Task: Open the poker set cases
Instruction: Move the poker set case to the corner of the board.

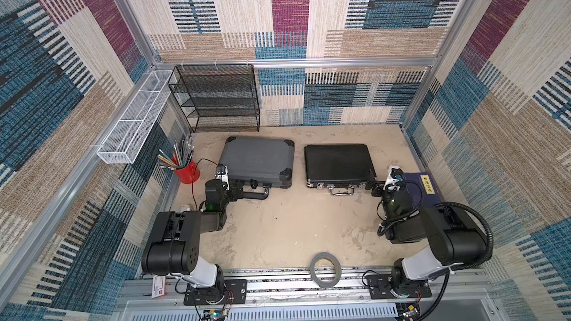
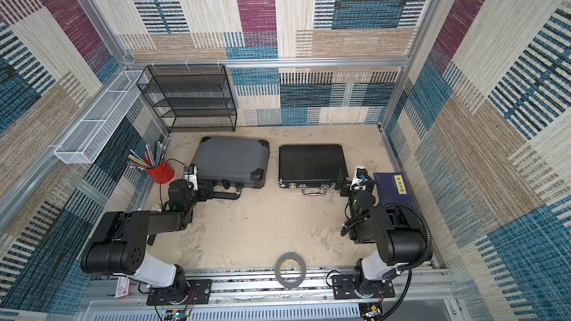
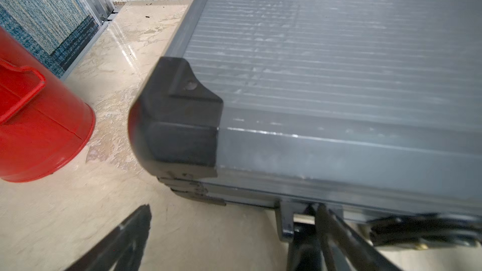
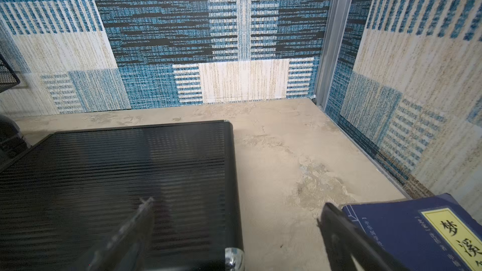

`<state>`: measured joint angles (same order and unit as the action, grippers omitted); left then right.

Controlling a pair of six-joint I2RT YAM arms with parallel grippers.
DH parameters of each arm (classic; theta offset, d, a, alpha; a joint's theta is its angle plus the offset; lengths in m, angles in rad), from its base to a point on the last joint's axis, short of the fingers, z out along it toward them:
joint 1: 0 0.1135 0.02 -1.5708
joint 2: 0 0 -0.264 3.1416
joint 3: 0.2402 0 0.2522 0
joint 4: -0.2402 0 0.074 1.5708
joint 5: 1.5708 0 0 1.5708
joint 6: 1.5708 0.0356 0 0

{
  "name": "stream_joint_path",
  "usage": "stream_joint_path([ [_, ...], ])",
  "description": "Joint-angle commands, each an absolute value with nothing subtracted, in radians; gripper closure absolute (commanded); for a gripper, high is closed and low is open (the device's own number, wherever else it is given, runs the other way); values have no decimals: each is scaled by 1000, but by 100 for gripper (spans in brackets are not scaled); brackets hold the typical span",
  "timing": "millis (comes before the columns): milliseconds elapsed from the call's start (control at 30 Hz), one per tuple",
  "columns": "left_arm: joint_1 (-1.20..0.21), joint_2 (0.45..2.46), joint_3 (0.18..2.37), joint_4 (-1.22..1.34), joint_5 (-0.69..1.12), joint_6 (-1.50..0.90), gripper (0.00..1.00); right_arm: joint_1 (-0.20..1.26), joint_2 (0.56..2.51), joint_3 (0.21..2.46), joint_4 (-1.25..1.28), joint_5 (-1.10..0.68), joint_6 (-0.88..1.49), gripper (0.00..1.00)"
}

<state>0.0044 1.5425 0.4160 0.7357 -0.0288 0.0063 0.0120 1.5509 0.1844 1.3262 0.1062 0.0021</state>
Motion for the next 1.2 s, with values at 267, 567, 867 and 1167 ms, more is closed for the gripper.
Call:
stream_joint_path([
  [267,4,1542,428,820,-55,18,1,13,1552,189,1364,111,-2,0],
  [567,4,1541,429,820,-55,17,1,13,1552,187,1365,112,-2,1],
  [867,6,1542,428,818,-54,17,1,14,1552,190,1364,111,0,1],
  [1167,14,1539,427,822,-56,11,20,12,1549,189,1361,107,0,4],
])
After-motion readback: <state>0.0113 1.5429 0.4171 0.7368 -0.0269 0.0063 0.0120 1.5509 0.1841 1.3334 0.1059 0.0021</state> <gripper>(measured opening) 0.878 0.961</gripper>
